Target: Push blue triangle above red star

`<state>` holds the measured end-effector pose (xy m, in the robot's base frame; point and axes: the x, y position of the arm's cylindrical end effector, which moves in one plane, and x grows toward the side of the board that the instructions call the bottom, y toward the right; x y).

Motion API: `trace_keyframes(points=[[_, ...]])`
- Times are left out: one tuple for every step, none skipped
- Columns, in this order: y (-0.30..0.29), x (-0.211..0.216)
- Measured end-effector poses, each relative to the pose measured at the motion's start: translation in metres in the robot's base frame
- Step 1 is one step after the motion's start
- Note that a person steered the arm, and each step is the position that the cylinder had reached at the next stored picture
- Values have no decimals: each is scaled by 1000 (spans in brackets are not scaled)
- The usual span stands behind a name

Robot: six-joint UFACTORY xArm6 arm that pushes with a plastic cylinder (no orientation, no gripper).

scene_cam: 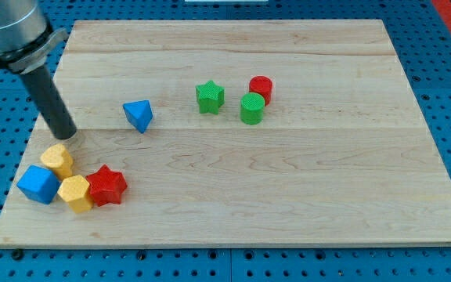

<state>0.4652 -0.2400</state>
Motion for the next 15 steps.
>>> trace_keyframes(points=[[-1, 23], [-1, 26], [1, 8], [34, 6], [59, -3], [50, -43], [16, -65], [41, -87], [82, -82], [75, -58], [52, -28], [52, -53], [87, -88], [133, -76], [111, -29]])
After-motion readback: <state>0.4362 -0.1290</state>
